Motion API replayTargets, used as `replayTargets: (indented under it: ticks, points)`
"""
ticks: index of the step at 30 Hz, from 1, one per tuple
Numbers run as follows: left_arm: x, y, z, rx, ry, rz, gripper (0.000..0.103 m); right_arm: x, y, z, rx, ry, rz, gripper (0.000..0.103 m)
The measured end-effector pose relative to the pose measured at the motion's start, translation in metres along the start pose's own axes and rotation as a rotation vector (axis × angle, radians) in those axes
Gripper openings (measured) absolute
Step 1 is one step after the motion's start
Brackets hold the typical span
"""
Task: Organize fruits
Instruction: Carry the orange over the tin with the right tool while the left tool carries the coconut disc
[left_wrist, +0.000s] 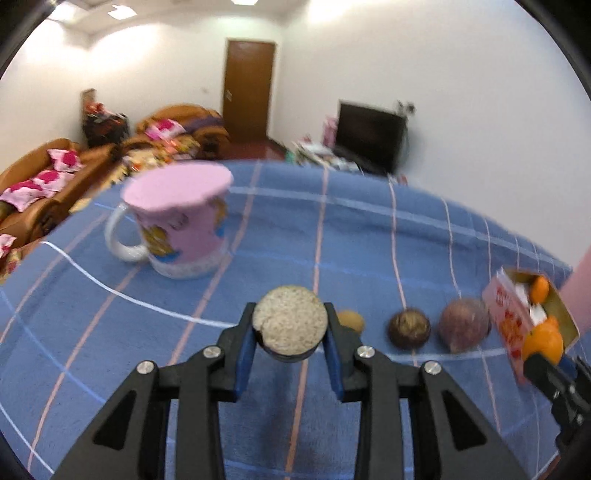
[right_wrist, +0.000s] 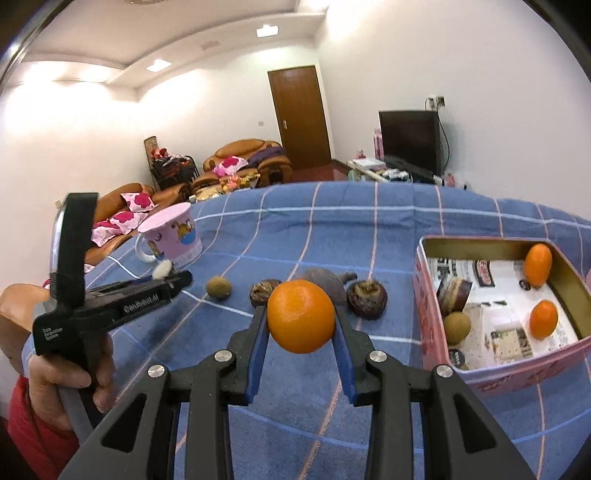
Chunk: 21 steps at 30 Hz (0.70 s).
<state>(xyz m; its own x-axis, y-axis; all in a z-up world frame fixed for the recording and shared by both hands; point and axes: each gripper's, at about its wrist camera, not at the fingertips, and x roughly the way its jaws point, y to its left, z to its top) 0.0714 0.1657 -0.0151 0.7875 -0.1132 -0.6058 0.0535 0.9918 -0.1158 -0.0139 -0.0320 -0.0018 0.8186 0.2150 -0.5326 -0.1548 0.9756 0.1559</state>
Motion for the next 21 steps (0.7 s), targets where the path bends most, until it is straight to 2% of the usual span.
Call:
replayTargets:
  ticks: [4, 9, 16, 21]
  points:
    - [-0.010, 0.000, -0.001, -0.028, -0.048, 0.034, 0.035, -0.006, 0.005, 0.003, -0.066, -0.047, -0.072, 0.036]
    - [-0.015, -0.019, -0.006, -0.003, -0.066, 0.047, 0.035, -0.011, -0.003, 0.008, -0.093, -0.085, -0.104, 0.036]
    - [-0.021, -0.064, -0.012, 0.036, -0.080, 0.003, 0.035, -0.014, -0.027, 0.010, -0.095, -0.086, -0.144, 0.036]
    - [-0.019, -0.099, -0.017, 0.065, -0.063, -0.056, 0.035, -0.020, -0.046, 0.012, -0.079, -0.092, -0.165, 0.036]
